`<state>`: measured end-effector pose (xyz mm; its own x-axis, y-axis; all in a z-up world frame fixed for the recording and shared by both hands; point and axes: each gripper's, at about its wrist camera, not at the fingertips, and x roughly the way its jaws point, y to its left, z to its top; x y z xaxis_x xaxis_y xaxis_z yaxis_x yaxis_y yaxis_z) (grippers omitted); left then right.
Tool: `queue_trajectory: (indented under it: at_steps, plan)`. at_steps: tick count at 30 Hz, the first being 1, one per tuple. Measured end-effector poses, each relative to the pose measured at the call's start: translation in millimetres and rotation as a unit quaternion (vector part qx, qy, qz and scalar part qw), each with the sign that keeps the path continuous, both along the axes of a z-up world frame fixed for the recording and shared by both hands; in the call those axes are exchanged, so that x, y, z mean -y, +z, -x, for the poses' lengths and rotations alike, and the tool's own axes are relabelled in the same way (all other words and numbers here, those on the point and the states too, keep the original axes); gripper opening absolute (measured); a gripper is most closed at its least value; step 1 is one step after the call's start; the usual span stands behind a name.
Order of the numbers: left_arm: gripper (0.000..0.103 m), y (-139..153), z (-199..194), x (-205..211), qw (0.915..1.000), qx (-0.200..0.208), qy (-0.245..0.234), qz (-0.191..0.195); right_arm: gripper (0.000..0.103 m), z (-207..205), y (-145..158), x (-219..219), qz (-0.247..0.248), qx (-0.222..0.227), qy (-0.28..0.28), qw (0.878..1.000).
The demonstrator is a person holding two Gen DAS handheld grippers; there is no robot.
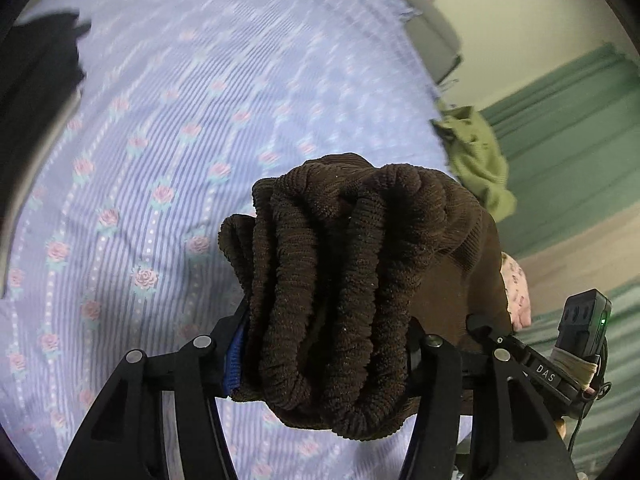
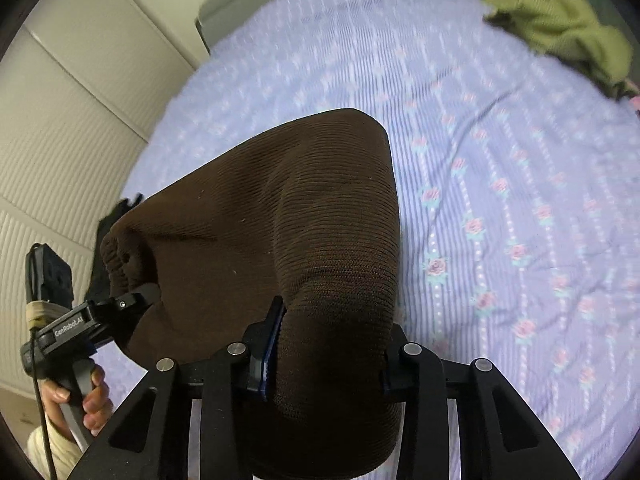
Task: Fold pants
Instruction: 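Lift the folded brown pants with both grippers and carry them to the black clothes stack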
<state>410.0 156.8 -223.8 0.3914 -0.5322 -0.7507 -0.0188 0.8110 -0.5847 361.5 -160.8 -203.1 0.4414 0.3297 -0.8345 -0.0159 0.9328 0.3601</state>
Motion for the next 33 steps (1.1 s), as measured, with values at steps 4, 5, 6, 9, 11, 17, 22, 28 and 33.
queue_trajectory:
  at_steps: [4, 5, 6, 9, 11, 17, 22, 28, 33]
  plan:
    - [0.056, 41.6, 26.3, -0.8, 0.9993, 0.036, -0.007, -0.003, 0.038, 38.8, 42.2, 2.1, 0.003, 0.042, -0.014, 0.999]
    - [0.056, 49.4, 30.4, 1.6, 0.9991, 0.042, -0.009, -0.005, 0.038, 46.0, 50.4, 1.8, 0.005, 0.049, -0.015, 0.999]
    - [0.056, 57.6, 36.7, 1.9, 0.9987, 0.049, -0.01, -0.007, 0.038, 53.2, 58.5, -2.2, 0.008, 0.058, -0.015, 0.998]
    - [0.056, 82.2, 57.7, 3.1, 0.9977, 0.066, -0.009, -0.013, 0.038, 77.0, 80.4, -6.3, 0.01, 0.08, -0.01, 0.997]
    - [0.056, 97.8, 72.6, 2.3, 0.9966, 0.079, -0.008, -0.02, 0.038, 91.1, 93.6, -1.3, 0.009, 0.093, -0.005, 0.996]
    - [0.056, 136.8, 118.2, 2.3, 0.9922, 0.117, 0.013, -0.039, 0.038, 113.4, 117.5, -5.0, -0.007, 0.126, 0.013, 0.992]
    - [0.056, 163.8, 153.7, 3.6, 0.9873, 0.147, 0.035, -0.047, 0.038, 134.2, 132.1, -4.2, -0.018, 0.154, 0.034, 0.987]
    - [0.056, 180.9, 182.2, -5.9, 0.9828, 0.169, 0.063, -0.038, 0.038, 150.0, 151.6, -8.3, -0.017, 0.185, 0.057, 0.981]
    - [0.056, 191.1, 199.3, -29.6, 0.9786, 0.186, 0.081, -0.038, 0.038, 154.7, 162.5, -26.8, -0.015, 0.2, 0.075, 0.977]
